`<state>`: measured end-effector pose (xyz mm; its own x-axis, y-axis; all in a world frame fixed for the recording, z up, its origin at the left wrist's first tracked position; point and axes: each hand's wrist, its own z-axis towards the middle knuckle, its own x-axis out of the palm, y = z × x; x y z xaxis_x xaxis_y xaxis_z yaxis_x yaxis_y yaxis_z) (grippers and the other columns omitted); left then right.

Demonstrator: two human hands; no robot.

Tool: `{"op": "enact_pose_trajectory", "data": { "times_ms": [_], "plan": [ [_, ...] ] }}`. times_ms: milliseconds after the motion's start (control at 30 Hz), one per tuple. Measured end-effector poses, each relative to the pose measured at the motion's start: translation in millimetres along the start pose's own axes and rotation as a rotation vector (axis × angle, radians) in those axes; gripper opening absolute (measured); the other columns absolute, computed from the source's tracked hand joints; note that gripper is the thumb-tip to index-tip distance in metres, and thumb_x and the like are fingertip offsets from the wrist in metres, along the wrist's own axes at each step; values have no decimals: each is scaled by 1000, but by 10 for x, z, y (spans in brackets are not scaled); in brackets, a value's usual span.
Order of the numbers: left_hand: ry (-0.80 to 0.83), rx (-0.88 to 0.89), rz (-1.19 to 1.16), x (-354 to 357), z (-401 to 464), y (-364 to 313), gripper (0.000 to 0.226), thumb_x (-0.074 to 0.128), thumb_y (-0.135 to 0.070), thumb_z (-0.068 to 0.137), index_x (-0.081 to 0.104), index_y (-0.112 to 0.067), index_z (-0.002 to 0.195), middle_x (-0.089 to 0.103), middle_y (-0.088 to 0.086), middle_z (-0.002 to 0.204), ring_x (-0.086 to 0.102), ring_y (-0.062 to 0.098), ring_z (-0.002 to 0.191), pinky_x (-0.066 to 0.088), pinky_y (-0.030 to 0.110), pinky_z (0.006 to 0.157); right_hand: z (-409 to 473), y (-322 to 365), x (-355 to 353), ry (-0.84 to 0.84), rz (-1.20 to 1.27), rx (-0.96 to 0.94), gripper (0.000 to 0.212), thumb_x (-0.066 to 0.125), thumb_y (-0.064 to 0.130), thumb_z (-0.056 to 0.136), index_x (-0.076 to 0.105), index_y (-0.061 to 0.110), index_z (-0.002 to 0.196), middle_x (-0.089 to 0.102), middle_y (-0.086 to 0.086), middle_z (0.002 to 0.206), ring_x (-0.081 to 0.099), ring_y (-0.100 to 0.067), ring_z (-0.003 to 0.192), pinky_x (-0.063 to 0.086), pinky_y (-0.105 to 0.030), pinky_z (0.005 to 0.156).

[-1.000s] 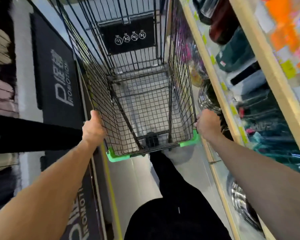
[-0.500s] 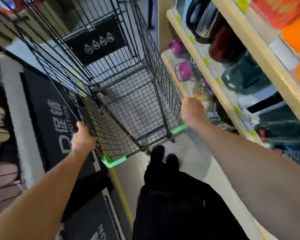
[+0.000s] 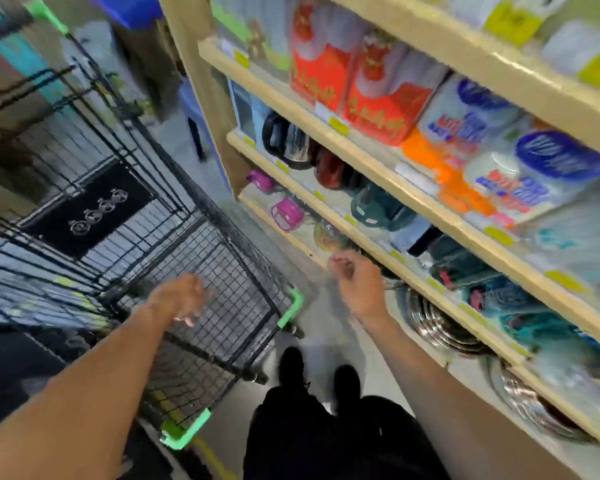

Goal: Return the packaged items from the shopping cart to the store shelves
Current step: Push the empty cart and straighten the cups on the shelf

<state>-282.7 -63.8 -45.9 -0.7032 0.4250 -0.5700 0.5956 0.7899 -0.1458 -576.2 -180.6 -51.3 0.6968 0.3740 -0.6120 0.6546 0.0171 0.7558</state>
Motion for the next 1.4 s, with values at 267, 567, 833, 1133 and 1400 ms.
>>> {"op": "enact_pose_trajectory", "data": {
  "times_ms": [267, 567, 833, 1133, 1400],
  "plan": [
    [-215, 983, 6, 193, -469, -3012, 29, 51, -43, 95, 53, -24, 73, 64, -2, 60, 65, 12, 55, 52, 34, 62, -433, -438, -1615, -688, 245, 125, 17, 60, 21, 93, 70, 12, 83, 68, 1, 70, 64, 0, 66, 48, -21, 65],
    [-28, 1326, -8, 1542, -1696, -4562, 10, 63, -20, 93, 65, -11, 98, 59, -11, 77, 61, 11, 72, 55, 36, 77, -1405, -1322, -2965, -1139, 279, 372, 16, 68, 25, 91, 73, 12, 98, 70, 1, 86, 64, -12, 74, 50, -27, 73],
    [139, 1102, 24, 2113, -2198, -5036, 51, 65, -28, 94, 45, -10, 138, 62, 0, 105, 59, 13, 86, 48, 30, 80, -1593, -1912, -3587, -1024, 208, 620, 41, 71, 20, 89, 63, 4, 126, 67, -12, 126, 61, -29, 118, 46, -33, 100],
    [-28, 965, 261, 2623, -2143, -5352, 37, 63, -33, 94, 58, -15, 126, 63, 9, 126, 61, 26, 112, 48, 35, 95, -1383, -2377, -3720, -736, 155, 644, 19, 61, 20, 94, 75, 20, 106, 72, -5, 120, 65, -25, 110, 48, -32, 98],
    [70, 925, 254, 2796, -1923, -5541, 34, 52, -26, 80, 55, -22, 113, 59, 27, 122, 52, 26, 85, 41, 34, 75, -1251, -2495, -3710, -668, -97, 566, 25, 50, 18, 94, 73, 13, 97, 70, -11, 107, 67, -29, 94, 55, -39, 85]
  ]
}}
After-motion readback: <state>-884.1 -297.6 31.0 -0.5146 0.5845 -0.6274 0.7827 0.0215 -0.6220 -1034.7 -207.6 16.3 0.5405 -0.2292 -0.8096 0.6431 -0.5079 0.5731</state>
